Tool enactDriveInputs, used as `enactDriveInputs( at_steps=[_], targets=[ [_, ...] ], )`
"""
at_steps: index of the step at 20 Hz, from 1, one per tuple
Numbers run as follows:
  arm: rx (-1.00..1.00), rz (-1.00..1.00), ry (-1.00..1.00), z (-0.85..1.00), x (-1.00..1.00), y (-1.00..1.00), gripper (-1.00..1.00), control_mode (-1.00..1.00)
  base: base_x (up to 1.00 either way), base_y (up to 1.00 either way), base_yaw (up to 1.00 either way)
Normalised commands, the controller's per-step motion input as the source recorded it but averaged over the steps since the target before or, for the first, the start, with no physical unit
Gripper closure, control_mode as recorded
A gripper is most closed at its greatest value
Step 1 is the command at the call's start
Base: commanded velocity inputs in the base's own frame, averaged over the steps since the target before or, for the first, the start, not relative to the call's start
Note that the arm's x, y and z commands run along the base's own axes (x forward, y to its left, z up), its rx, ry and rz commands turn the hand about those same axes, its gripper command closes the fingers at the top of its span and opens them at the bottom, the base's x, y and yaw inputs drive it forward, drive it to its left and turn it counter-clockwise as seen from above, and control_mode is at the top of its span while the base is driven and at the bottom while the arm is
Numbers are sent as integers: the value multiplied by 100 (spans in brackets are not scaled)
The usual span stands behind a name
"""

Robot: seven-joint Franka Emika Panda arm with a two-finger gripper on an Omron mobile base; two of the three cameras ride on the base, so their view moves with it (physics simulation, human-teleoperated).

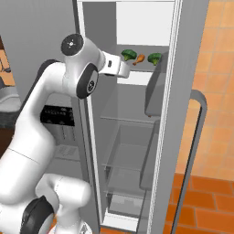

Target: Place one broccoli and one chicken drumstick in each tupperware on the nearby counter, to pack two identical lunches.

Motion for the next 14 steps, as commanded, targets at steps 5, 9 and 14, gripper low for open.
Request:
enactDriveInputs(
  at_steps=[5,9,14],
  targets=[
    [14,0,0,41,21,-19,-100,-100,0,0,0],
    [7,3,-19,39,-4,-32,-100,-100,0,0,0],
    [0,0,-4,2,15,-4,-100,-100,0,0,0]
  ],
)
